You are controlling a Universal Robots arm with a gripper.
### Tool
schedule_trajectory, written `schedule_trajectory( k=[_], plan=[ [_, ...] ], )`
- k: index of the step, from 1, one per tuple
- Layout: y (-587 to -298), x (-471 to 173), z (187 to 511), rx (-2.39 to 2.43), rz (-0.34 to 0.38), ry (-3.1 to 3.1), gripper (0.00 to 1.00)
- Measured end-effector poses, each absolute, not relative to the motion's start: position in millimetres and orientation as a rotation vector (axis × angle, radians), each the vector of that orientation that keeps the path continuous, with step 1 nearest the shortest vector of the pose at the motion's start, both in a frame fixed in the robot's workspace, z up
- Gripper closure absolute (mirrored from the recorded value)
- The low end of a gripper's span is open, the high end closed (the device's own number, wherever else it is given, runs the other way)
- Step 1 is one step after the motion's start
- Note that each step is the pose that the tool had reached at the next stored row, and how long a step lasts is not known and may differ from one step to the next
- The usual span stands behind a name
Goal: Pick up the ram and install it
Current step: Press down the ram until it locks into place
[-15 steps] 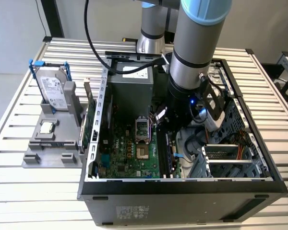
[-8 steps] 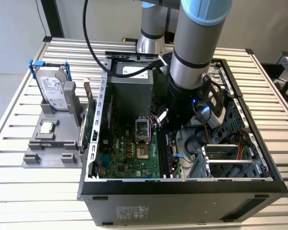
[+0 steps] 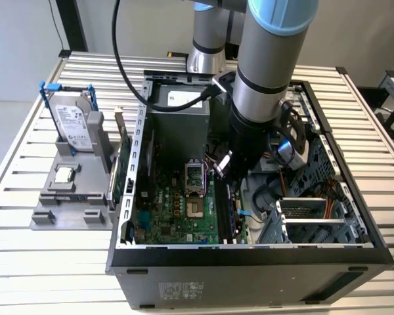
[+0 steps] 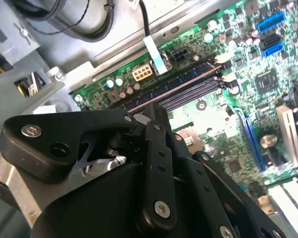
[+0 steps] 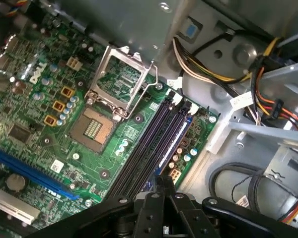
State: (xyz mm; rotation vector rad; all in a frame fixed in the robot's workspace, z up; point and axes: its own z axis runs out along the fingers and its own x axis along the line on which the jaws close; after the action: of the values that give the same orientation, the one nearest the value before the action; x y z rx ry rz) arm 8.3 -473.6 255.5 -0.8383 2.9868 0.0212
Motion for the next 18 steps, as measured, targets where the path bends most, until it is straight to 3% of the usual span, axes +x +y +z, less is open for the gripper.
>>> schedule_trajectory(
  k=[18],
  plan=[
    [-473.6, 8.3, 257.3, -1.149, 0.019, 2.863, 1.00]
  ],
)
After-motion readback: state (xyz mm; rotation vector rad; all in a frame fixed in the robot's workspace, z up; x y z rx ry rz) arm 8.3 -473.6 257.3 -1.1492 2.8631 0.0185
